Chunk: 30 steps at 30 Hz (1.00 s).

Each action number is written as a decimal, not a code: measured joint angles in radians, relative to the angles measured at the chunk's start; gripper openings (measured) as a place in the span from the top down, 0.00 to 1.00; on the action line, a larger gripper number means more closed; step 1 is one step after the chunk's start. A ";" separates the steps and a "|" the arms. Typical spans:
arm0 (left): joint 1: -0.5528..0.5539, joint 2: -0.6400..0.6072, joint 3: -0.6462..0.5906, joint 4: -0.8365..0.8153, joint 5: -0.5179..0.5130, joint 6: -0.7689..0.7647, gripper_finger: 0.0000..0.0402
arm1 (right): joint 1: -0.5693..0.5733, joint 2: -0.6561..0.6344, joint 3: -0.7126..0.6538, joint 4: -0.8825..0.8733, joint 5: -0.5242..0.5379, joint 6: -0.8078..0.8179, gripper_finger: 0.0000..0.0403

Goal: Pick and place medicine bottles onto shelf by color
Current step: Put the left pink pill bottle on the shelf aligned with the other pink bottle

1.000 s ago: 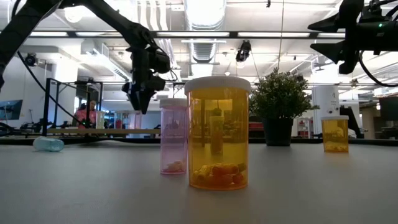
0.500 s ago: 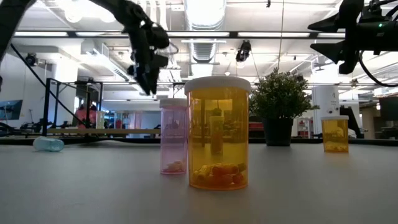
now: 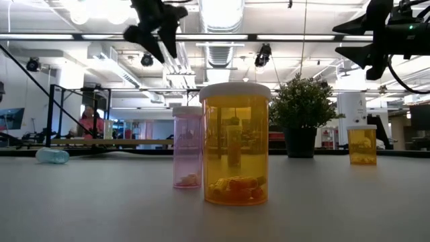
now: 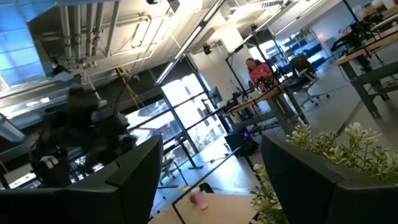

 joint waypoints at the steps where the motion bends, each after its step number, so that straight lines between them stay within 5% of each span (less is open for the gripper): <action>1: -0.026 -0.011 -0.013 -0.020 -0.007 -0.073 0.49 | 0.000 0.000 0.000 0.000 0.000 0.000 0.35; 11: -0.285 -0.037 -0.189 -0.116 0.079 -0.712 0.49 | 0.000 0.000 0.000 0.000 0.000 0.000 0.35; 30: -0.789 -0.088 -0.255 -0.312 0.192 -1.029 0.49 | 0.000 0.000 0.000 0.000 0.000 0.000 0.35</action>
